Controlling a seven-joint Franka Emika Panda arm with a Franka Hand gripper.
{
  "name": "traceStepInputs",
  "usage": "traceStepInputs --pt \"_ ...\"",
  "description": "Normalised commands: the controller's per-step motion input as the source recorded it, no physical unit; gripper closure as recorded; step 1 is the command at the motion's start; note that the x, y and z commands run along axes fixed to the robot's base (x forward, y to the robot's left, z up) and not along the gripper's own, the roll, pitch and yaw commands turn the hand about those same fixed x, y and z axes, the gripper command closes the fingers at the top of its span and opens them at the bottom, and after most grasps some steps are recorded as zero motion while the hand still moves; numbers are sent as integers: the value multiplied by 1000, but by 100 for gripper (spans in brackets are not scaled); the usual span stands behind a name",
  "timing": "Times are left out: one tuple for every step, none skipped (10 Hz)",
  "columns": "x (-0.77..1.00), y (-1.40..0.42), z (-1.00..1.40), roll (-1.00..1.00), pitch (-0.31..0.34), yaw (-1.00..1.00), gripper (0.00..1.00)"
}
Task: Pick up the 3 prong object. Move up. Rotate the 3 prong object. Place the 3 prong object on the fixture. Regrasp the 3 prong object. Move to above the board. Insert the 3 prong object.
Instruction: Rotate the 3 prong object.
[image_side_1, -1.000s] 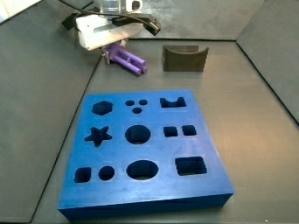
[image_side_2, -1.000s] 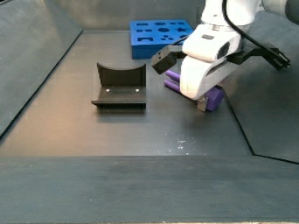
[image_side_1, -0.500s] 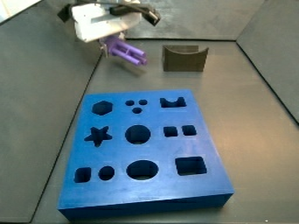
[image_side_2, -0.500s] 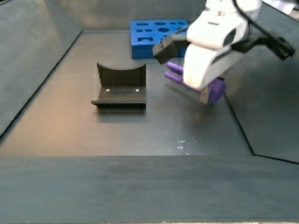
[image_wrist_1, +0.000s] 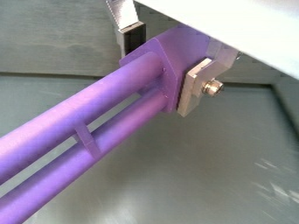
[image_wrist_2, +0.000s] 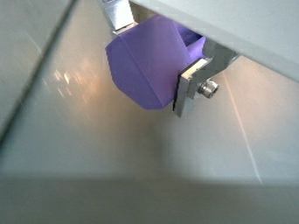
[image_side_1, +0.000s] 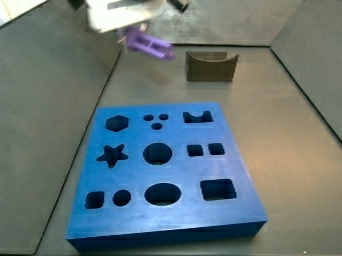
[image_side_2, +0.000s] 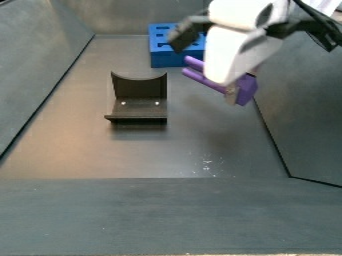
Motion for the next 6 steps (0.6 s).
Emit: traceStepInputs --pt "742 206 615 -23 97 -10 100" --pt "611 136 515 -27 102 -8 100" --pt "261 61 245 -25 95 -6 100" --pt "0 0 0 0 0 -1000 100" --pt "-72 -9 -84 1 -4 -1000 100" --pt "-37 -1 -56 1 -5 -1000 100"
